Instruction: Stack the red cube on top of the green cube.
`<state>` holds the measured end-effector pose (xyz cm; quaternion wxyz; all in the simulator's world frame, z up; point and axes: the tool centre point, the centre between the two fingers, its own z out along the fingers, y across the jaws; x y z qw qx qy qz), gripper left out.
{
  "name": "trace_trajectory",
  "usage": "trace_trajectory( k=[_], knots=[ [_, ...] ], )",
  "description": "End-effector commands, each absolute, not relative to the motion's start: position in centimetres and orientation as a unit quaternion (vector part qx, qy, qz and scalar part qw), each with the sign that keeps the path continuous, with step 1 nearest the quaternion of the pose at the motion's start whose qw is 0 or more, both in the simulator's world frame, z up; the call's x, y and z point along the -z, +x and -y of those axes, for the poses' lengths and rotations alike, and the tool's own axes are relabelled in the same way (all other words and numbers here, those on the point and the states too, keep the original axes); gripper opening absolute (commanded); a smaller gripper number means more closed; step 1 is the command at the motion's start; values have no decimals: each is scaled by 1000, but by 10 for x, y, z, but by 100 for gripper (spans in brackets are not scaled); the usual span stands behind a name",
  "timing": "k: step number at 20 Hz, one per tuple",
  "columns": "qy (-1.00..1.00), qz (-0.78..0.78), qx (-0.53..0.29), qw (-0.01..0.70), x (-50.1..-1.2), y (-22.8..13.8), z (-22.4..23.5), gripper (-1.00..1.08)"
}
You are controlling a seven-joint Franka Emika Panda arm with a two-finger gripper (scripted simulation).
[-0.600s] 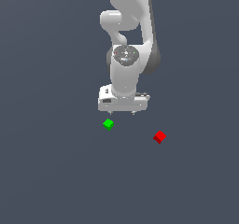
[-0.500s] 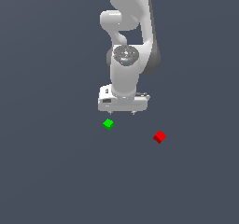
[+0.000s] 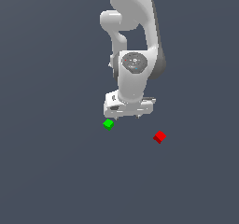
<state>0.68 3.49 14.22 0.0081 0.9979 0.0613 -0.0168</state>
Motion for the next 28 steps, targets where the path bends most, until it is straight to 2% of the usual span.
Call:
trace_trajectory(
  k=[1,9,16,21,28],
  knots=[
    [996,-88,15,7,-135,15,-50,100],
    [976,-219,7,2,-101,43,-126,100],
    [951,-309,2,0,-78,50,-183,100],
    [940,-340,0,0,-71,50,-203,100],
    [940,-341,0,0,-67,49,-204,100]
  ],
)
